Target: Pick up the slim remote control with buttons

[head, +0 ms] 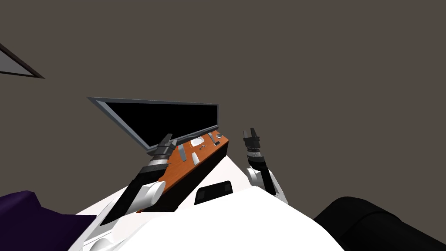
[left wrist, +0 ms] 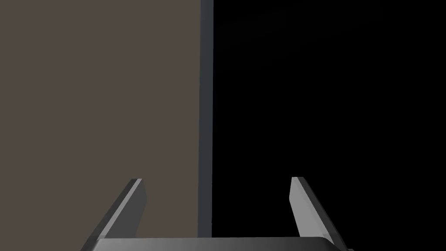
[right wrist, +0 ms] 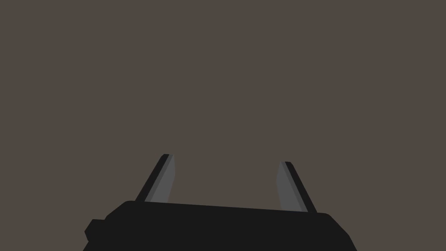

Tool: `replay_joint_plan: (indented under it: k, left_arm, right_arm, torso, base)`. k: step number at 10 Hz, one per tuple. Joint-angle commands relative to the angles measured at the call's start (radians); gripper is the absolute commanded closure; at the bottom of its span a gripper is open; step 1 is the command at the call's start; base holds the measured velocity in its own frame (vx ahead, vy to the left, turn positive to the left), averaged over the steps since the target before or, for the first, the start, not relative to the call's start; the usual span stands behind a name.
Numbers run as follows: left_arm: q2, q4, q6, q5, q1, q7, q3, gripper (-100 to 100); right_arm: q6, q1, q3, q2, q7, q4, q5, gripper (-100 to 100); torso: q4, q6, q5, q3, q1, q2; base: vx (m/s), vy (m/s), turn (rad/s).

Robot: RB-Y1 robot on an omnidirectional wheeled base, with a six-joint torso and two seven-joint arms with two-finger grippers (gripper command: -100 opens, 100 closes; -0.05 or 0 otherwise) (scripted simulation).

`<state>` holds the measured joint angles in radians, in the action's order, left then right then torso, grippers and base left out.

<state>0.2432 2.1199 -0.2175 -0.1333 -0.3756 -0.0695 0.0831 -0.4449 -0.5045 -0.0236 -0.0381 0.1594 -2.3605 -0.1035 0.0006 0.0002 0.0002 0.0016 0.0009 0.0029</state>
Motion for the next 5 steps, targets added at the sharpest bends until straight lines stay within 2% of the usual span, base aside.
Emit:
replay_joint_plan:
  k: [1, 2, 3, 4, 5]
  left_arm:
    - [0.034, -0.050, 0.048, -0.031, 0.022, -0.031, 0.007, -100]
    - [0.034, -0.063, 0.048, -0.031, 0.022, -0.031, 0.007, -100]
    - [0.054, -0.093, 0.086, -0.052, 0.046, -0.054, 0.011, -100]
    - [0.054, -0.109, 0.086, -0.052, 0.046, -0.054, 0.011, -100]
    - [0.072, -0.146, 0.126, -0.074, 0.070, -0.078, 0.016, -100]
  right_arm:
    - [0.000, 0.000, 0.000, 0.000, 0.000, 0.000, 0.000, 0]
    - [0.000, 0.000, 0.000, 0.000, 0.000, 0.000, 0.000, 0]
    - [0.000, 0.000, 0.000, 0.000, 0.000, 0.000, 0.000, 0]
    - [0.000, 0.000, 0.000, 0.000, 0.000, 0.000, 0.000, 0]
    - [0.000, 0.000, 0.000, 0.000, 0.000, 0.000, 0.000, 0]
  torso:
    - [0.000, 0.000, 0.000, 0.000, 0.000, 0.000]
    - [0.000, 0.000, 0.000, 0.001, 0.000, 0.001]
    - [0.000, 0.000, 0.000, 0.001, 0.000, 0.001]
    - [0.000, 0.000, 0.000, 0.000, 0.000, 0.001]
    - [0.000, 0.000, 0.000, 0.000, 0.000, 0.000]
  base:
    - [-0.081, 0.013, -0.125]
    - [-0.061, 0.008, -0.046]
    - [-0.056, -0.003, -0.091]
    - [-0.042, 0.000, -0.051]
    - [-0.056, 0.006, -0.097]
